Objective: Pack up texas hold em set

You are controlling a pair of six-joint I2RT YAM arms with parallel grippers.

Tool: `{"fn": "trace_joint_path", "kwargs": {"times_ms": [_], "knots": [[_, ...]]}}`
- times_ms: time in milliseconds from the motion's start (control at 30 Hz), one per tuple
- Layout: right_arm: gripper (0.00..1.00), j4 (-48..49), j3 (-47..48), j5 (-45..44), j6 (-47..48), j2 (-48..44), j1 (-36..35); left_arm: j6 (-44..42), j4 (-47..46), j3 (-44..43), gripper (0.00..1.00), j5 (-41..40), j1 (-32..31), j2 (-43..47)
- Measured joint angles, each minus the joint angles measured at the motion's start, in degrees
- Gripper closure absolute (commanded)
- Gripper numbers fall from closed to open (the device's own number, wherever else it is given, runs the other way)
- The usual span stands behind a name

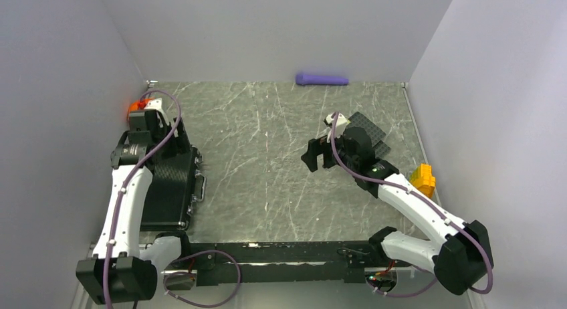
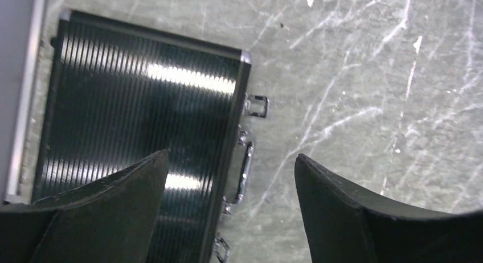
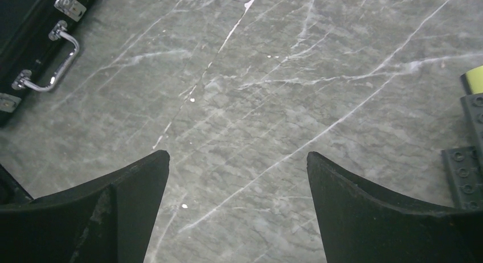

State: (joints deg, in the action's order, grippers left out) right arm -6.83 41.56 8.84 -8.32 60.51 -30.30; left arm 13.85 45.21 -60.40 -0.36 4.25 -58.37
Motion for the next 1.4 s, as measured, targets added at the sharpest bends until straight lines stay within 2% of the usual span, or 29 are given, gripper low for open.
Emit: {"fn": "trace_joint_path", "kwargs": {"times_ms": [133,233,333,433,600,900,1033,1400], "knots": [[0.12,1.1,1.3,0.4,-4.4,3.3,-0.4,-2.2,-1.1,-3.8,0.32,-1.6,0.2,-5.7],[0.16,2.2,3.4,0.1,-8.4,7.7,-2.5,-3.7,-2.3,-5.6,0.38,-2.0,0.5,-10.1],[0.20,3.3,7.5,-0.9,-11.4,13.5,-7.0,-4.4,-4.0,-4.0,0.44,-2.3,1.2,-11.7],[0.30,7.0,12.3,-0.5,-14.5,20.9,-11.5,-4.5,-8.2,1.6,0.51,-1.1,4.0,-11.6],[0.42,11.8,20.6,2.8,-19.0,33.6,-15.0,-4.6,-8.7,4.7,0.52,1.3,9.7,-16.6],[0.58,21.3,37.2,12.1,-26.7,54.2,-17.9,-4.6,-11.2,4.8,0.58,5.1,9.7,-20.4],[0.60,26.8,42.1,16.7,-29.8,60.5,-18.9,-4.6,-11.2,4.8,0.63,5.1,9.7,-23.1],[0.61,33.9,56.6,28.1,-32.9,73.5,-20.7,-4.6,-11.9,2.8,0.64,5.1,9.7,-25.7]]}}
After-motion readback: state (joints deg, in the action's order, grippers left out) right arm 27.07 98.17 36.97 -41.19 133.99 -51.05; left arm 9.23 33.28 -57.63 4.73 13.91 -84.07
